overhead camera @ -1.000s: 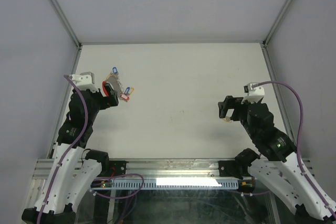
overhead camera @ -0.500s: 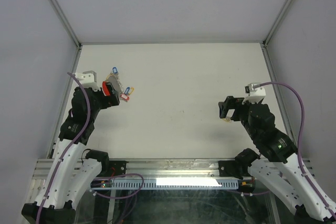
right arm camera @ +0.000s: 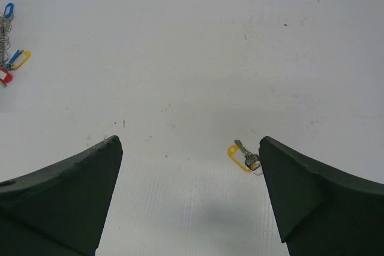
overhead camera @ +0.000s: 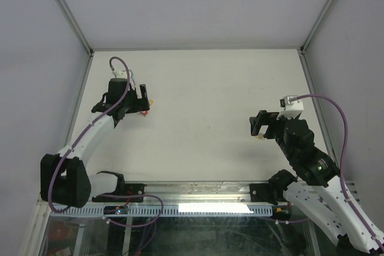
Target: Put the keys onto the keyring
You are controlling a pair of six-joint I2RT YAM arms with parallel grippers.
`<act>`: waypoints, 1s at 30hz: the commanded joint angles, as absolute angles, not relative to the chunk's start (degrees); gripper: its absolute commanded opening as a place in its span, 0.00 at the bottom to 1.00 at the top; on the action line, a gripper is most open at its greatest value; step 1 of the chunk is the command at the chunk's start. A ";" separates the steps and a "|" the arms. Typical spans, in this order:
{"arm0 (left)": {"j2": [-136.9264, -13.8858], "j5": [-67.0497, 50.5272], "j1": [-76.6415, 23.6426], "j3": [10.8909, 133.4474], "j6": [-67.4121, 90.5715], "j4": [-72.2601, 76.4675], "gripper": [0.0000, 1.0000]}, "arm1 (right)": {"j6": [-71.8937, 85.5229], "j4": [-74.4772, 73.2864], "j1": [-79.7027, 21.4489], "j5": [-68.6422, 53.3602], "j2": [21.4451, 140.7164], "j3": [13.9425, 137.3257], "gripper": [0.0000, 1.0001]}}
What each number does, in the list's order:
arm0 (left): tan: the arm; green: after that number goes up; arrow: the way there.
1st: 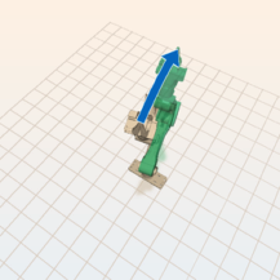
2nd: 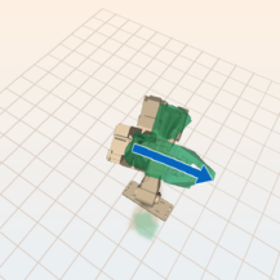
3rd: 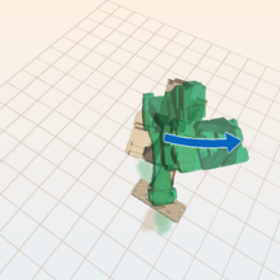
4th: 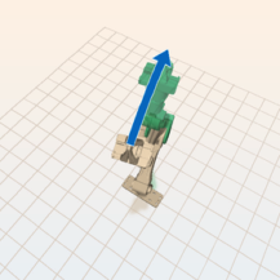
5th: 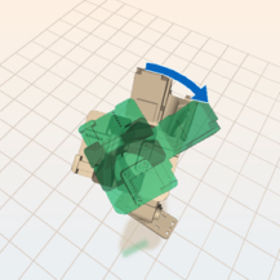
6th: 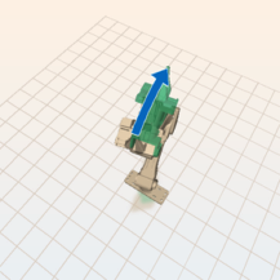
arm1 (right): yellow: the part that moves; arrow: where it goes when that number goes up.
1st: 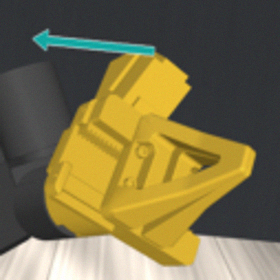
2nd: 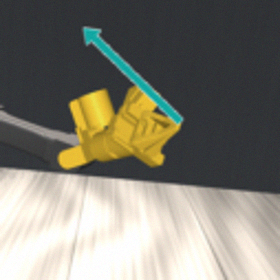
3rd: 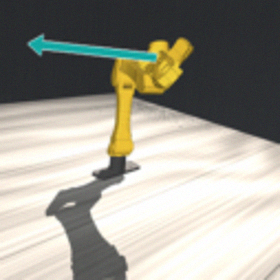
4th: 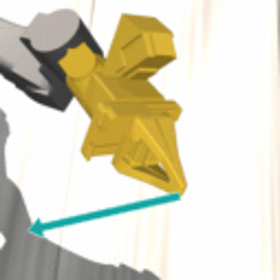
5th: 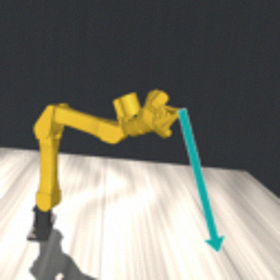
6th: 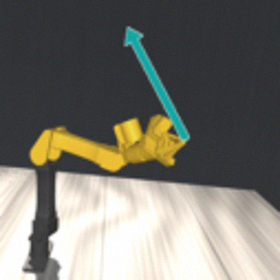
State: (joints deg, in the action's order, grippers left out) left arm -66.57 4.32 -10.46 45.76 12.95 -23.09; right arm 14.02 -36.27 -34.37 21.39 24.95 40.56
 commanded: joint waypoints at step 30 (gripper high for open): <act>-105.64 3.67 -3.93 74.68 1.37 -25.15 0.40 | 14.26 -33.54 -34.58 19.52 21.77 40.26 1.00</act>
State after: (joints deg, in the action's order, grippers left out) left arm -103.88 4.38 -4.40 70.94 4.67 -25.45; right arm 14.02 -36.27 -34.37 20.10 22.06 40.36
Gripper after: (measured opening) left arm 0.409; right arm 0.996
